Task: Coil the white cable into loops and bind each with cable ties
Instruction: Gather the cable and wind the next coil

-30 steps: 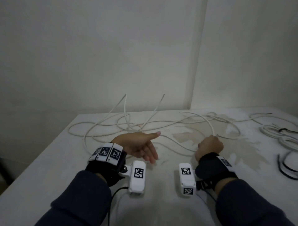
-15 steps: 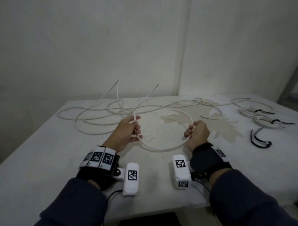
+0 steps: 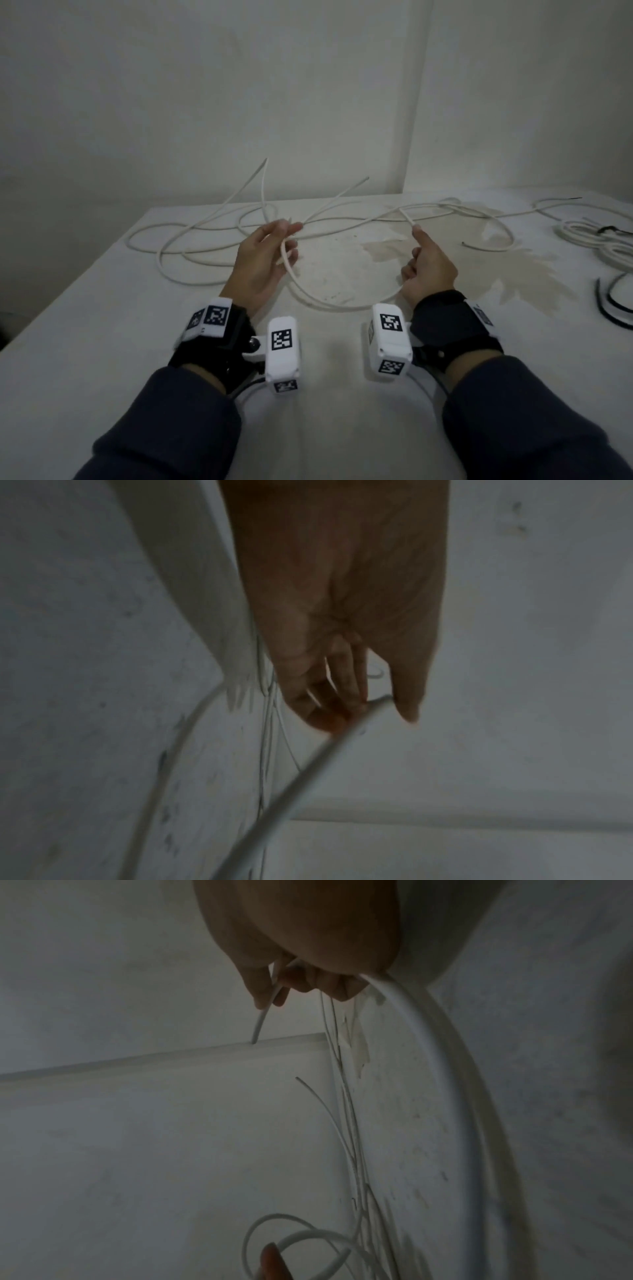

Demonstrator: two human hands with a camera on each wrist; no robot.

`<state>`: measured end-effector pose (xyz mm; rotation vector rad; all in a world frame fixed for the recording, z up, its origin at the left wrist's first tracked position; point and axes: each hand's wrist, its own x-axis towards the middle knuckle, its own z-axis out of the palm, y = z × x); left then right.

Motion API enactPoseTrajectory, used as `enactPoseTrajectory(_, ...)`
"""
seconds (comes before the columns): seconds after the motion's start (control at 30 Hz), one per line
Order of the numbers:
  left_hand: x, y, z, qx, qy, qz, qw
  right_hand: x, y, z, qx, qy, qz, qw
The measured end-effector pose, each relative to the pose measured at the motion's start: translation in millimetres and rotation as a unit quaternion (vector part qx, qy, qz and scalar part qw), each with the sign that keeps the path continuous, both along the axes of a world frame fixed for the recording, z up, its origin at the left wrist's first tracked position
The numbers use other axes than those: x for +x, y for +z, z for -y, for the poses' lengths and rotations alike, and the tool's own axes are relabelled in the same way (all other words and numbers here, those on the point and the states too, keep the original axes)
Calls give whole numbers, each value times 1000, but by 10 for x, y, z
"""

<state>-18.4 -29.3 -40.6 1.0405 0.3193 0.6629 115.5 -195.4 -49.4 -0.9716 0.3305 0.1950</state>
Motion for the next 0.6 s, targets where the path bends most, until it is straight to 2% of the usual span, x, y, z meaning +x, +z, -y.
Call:
enactPoseTrajectory(0.07,-63,-53,4,56,-88,-23,994,57,-15,-21,6,-26,-11,1000)
enactPoseTrajectory(0.13,-113,-114,24,107,-191,-65,974,113,-28,-11,3,-43,-8,999)
enactPoseTrajectory(0.2,-110,-170,54,130,-243,-104,956,139,-36,7,2,-38,14,999)
enactPoseTrajectory(0.27,-61,-200,98,127,-216,-115,961,136,-42,9,6,3,46,999)
enactPoseTrajectory(0.33,-19,-195,130,142,-136,-112,974,94,-26,11,-1,81,83,993)
enactPoseTrajectory(0.4,2,-183,119,147,-67,-91,983,20,8,-10,-45,172,143,974)
enactPoseTrajectory(0.47,-9,-158,125,116,-46,-59,990,-85,50,-40,-111,244,225,937)
enactPoseTrajectory(0.53,-21,-137,167,106,-56,-52,991,-207,88,-57,-188,306,303,883)
enactPoseTrajectory(0.6,-1,-134,228,124,-72,-67,987,-282,102,-62,-245,339,333,845)
